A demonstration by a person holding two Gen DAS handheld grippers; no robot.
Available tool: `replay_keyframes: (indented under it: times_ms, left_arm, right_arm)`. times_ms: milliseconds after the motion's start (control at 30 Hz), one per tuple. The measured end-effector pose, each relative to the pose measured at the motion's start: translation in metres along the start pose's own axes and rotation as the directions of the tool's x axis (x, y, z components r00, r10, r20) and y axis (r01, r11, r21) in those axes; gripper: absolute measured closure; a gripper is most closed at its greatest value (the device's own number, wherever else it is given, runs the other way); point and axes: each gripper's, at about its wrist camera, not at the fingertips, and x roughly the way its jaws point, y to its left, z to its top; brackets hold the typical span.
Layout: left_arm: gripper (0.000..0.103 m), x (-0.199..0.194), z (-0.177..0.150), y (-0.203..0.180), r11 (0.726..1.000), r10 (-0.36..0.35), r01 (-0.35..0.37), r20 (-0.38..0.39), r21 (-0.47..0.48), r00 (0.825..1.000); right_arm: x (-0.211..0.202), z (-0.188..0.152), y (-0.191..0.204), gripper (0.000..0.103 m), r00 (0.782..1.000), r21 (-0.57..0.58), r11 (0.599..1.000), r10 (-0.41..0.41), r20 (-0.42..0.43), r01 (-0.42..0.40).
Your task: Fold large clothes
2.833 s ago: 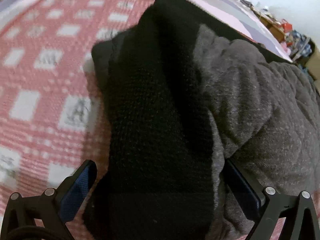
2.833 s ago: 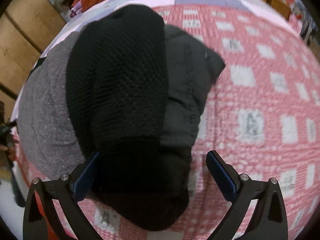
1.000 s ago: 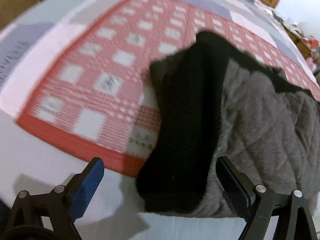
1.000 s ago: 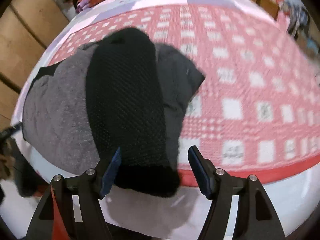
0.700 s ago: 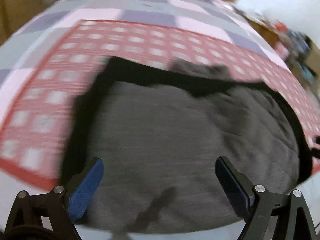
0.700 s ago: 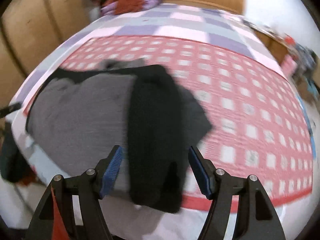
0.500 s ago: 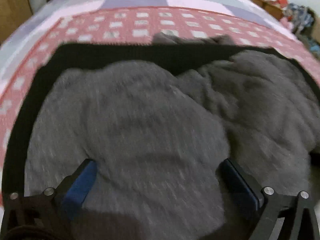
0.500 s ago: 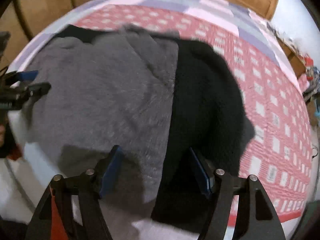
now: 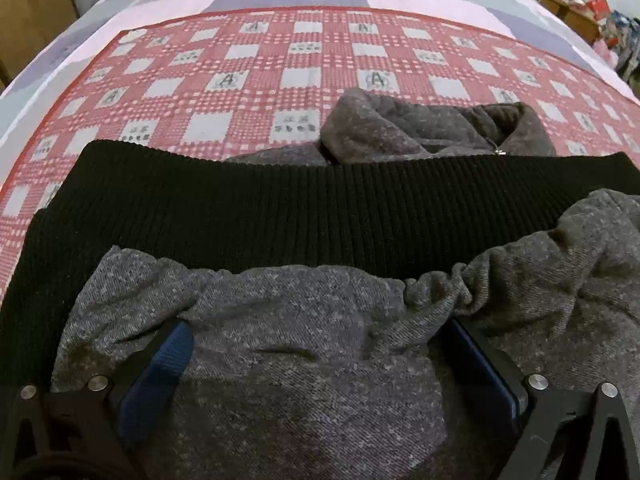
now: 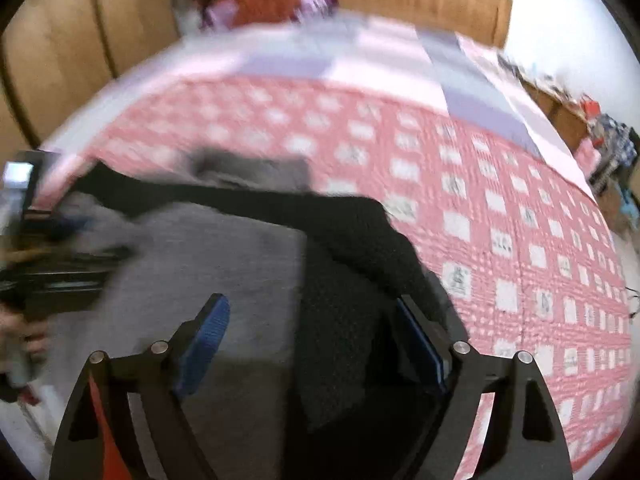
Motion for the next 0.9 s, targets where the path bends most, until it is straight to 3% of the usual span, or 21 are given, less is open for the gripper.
replay_keyframes:
  times_ms: [100, 200, 300, 467, 900]
  left_arm:
    - [0.0, -0.001, 0.002, -0.005, 1.0, 0.013, -0.013, -0.003, 0.003, 1.0]
    - [0.0, -0.001, 0.003, -0.009, 1.0, 0.027, -0.027, -0.018, 0.012, 0.999]
    - [0.0, 0.005, 0.007, -0.009, 0.999, 0.037, -0.037, -0.041, 0.016, 0.998]
    - [0.0, 0.013, 0.014, -0.01, 0.999, 0.045, -0.043, -0.072, 0.025, 0.996]
    - [0.0, 0.025, 0.02, -0.007, 1.0, 0.02, -0.018, -0.086, 0.021, 0.996]
  right_arm:
    - [-0.007, -0.027, 0.029, 0.017, 0.998, -0.063, 0.998, -0.005, -0.062, 0.001]
    - [0.025, -0.039, 0.038, 0.012, 0.985, -0.108, 0.991, -0.095, -0.141, 0.08]
    - [0.061, -0.019, 0.028, 0.0, 0.976, -0.046, 0.993, -0.119, -0.184, 0.113]
    - [0.114, 0.022, 0.001, 0.0, 0.96, 0.041, 0.988, -0.132, -0.246, 0.147]
    - [0.129, 0.033, 0.0, 0.0, 0.958, 0.02, 0.986, -0.153, -0.241, 0.163]
